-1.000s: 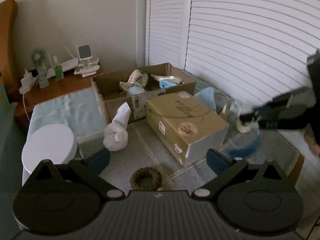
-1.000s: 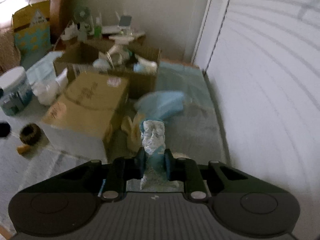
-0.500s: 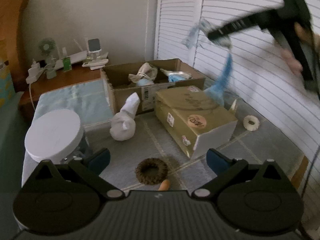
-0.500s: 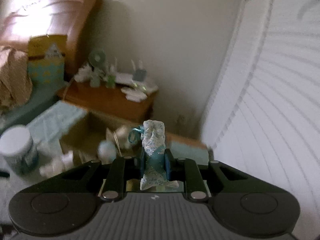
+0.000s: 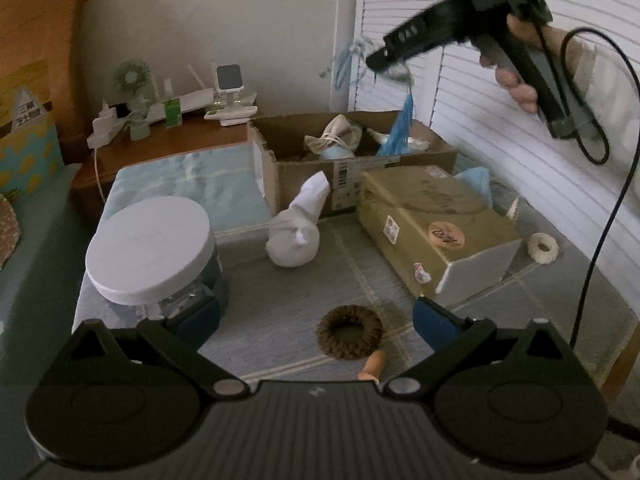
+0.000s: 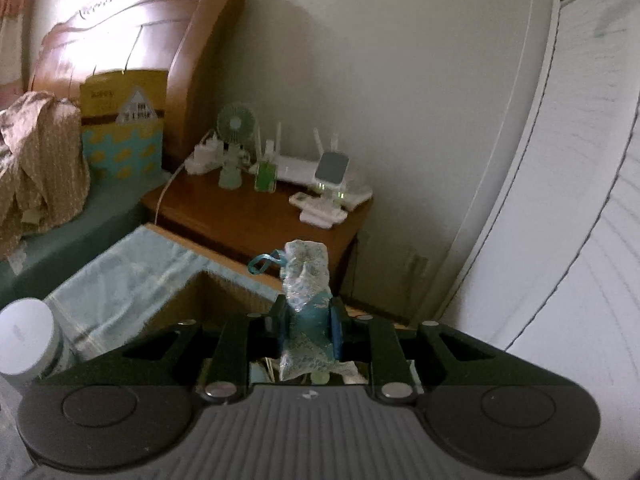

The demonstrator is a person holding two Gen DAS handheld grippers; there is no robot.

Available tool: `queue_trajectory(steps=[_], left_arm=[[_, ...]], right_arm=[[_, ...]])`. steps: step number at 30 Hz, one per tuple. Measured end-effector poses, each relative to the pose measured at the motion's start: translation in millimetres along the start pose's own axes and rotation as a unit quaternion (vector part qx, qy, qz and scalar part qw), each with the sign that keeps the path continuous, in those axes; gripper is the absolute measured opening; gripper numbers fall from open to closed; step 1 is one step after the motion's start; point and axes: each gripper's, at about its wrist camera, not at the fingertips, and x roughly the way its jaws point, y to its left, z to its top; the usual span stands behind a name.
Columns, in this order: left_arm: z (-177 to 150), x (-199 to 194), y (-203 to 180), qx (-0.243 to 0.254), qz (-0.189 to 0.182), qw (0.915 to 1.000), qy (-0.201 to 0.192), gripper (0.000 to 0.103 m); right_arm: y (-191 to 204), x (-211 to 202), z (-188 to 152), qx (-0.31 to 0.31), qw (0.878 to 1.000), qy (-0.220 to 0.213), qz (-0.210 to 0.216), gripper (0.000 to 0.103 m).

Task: Organize soft objects
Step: 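Carry the patterned mask into the open box and open the right tool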

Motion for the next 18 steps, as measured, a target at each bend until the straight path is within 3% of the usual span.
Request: queue_trajectory(steps=[2,4,7,12,18], left_arm=[[0.5,0.9,0.8,-0.001,-0.001,1.0000,0.001,0.102],[0.5,1.1,-0.1,0.001,-0.002,1.0000,0.001,0.102],[0.3,1.0,-0.9,0.001,-0.006,1.0000,0.001,0.102],[-0.9,-0.8,-1.2,-0.001,-0.012,0.9999,0.001,0.102],[-3.5,-5.0,-1.2,-0.004,-0.019,0.9998,-0.004,0.102]], right_arm=[[0.1,1.8,-9.1,0.006,1.000,0.008,0.004,0.046],[-0.7,1.1,-16.9,0.013,1.000,0.014,0.006,0.069],[-2.4,-8.3,-27.3,0.022,1.000,0.013,0.001,0.087],[-2.0,-29.2,-41.3,0.034,0.999,0.009,-0.009,0.099],[-0.9,-58.9,-63.7,0.058,0.998,0.010,-0.022,0.103]])
